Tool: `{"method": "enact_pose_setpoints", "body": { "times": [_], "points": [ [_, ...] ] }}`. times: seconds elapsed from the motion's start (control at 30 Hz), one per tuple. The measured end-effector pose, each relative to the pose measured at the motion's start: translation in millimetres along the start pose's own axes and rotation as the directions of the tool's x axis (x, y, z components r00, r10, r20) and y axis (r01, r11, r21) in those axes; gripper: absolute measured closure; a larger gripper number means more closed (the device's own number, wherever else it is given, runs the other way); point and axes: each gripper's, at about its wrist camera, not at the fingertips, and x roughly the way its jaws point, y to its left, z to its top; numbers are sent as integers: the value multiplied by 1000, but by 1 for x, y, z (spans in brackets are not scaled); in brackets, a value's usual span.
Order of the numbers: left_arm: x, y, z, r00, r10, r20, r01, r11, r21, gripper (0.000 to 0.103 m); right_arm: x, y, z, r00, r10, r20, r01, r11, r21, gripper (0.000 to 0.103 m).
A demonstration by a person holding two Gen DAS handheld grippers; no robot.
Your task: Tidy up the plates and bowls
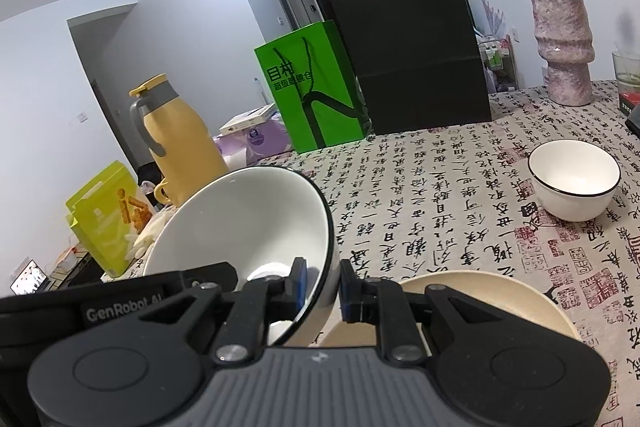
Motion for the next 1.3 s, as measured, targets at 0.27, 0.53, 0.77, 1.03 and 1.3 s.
{"method": "enact_pose_setpoints", "body": {
  "times": [0.27,0.53,0.77,1.03,1.3],
  "points": [
    [-11,13,-3,1000,7,13,-7,1000,-13,84,-2,15,-5,1000,13,1,-13,1000,-14,87],
    [-18,23,-4,1000,16,21,-15,1000,-27,84,-1,27,-9,1000,21,-4,-21,1000,-20,87],
    [-23,33,-6,999,23,26,-22,999,-42,84,2,36,-12,1000,28,-11,-29,999,-28,87],
    [-28,44,-7,999,29,35,-27,998,-55,84,4,46,-15,999,40,-12,-40,998,-38,87],
    [-35,58,-8,998,37,50,-34,997,-75,84,7,60,-18,998,55,-15,-56,997,-50,87]
  ]
}}
